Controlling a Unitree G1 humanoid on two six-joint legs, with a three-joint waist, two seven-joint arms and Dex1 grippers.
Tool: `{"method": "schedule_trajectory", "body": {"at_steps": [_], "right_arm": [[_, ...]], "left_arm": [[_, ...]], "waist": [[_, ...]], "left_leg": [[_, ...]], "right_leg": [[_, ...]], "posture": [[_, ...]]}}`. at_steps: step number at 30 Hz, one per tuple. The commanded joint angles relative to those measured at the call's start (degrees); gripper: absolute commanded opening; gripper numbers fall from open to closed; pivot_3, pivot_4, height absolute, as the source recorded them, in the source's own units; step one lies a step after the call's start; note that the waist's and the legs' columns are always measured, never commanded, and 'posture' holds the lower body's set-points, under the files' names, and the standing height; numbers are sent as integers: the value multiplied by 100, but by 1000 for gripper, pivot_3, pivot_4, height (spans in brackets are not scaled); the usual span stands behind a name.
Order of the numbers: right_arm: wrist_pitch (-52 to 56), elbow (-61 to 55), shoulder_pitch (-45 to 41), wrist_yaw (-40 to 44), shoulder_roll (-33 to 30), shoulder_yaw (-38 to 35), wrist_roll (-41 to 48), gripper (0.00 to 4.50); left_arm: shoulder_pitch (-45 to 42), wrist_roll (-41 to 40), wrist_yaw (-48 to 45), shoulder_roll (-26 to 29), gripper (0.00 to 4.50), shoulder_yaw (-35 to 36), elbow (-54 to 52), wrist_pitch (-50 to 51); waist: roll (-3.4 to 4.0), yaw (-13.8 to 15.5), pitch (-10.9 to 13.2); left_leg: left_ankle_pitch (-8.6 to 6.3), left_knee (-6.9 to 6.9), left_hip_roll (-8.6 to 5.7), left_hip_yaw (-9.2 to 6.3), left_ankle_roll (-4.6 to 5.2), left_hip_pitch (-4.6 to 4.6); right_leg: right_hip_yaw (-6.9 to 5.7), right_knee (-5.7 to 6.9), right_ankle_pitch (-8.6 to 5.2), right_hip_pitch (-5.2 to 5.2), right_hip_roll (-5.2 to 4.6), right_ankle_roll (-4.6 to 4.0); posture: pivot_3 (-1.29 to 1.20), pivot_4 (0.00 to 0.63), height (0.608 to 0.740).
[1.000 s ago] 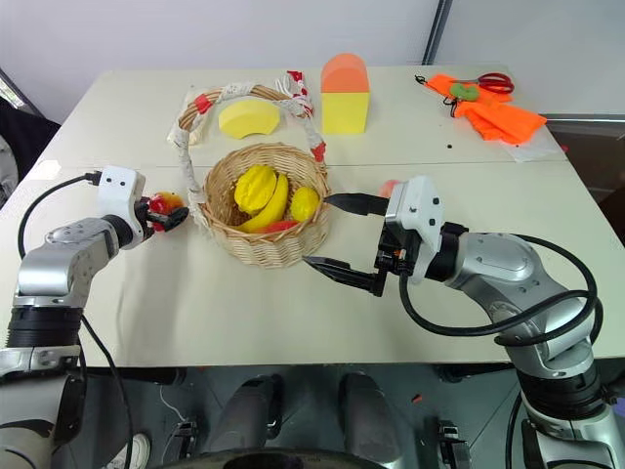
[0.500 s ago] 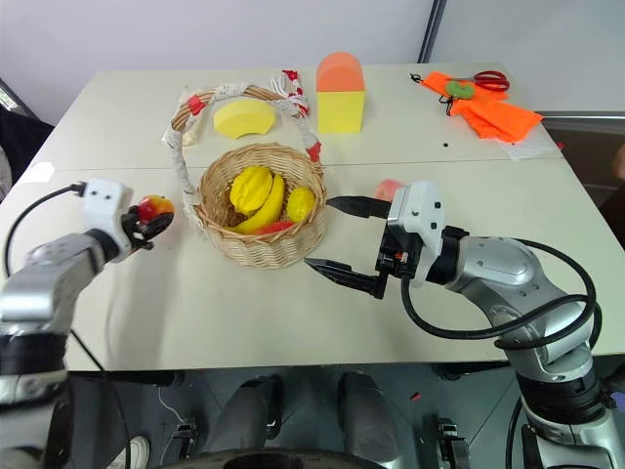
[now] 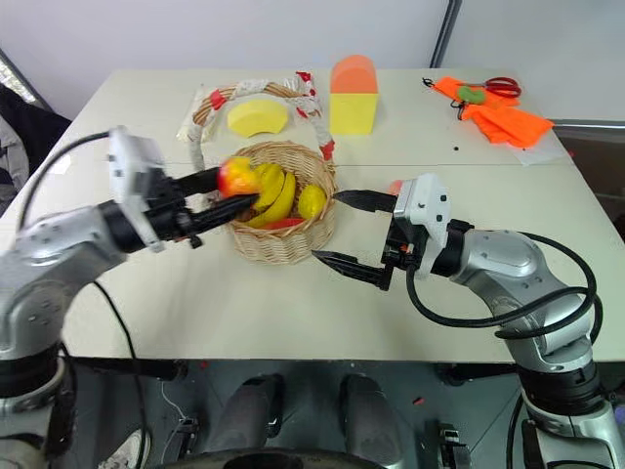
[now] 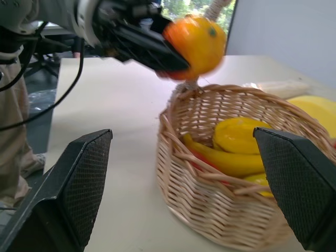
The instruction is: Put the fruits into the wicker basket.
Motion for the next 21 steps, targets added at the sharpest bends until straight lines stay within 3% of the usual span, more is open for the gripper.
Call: {"method": "schedule_trajectory", "body": {"at_steps": [1, 4, 12, 21], "right_arm": [[-112, 60, -37, -166, 14, -112, -181, 4500], [-305, 581, -119, -647, 57, -2, -927, 4500], [-789, 2485, -791, -1649, 647, 269, -2243, 4500], [-517, 4388, -1722, -2299, 1292, 103, -2590, 4500]], "left_arm": [[-185, 412, 126, -105, 3008, -163, 257, -349], [-208, 667, 37, -133, 4379, -394, 306, -533], [775, -118, -823, 87, 4446, 300, -160, -709], [1350, -429, -873, 254, 4446, 567, -575, -680]], "waist": [[-2, -25, 1], [-2, -35, 1], [-1, -82, 1], [0, -30, 2]], "left_leg": [[0, -1, 2, -4, 0, -4], [0, -9, 7, -8, 0, -5], [1, -7, 12, -1, 0, -3], [3, 1, 10, 8, -3, -7]], "right_leg": [[-1, 5, 0, -7, 5, 3], [-2, 15, 2, -18, 14, 6], [2, 17, 4, -20, 15, -1], [9, 20, 5, -22, 10, -6]], "posture": [[0, 150, 737], [0, 150, 737], [0, 150, 737], [0, 150, 737]]}}
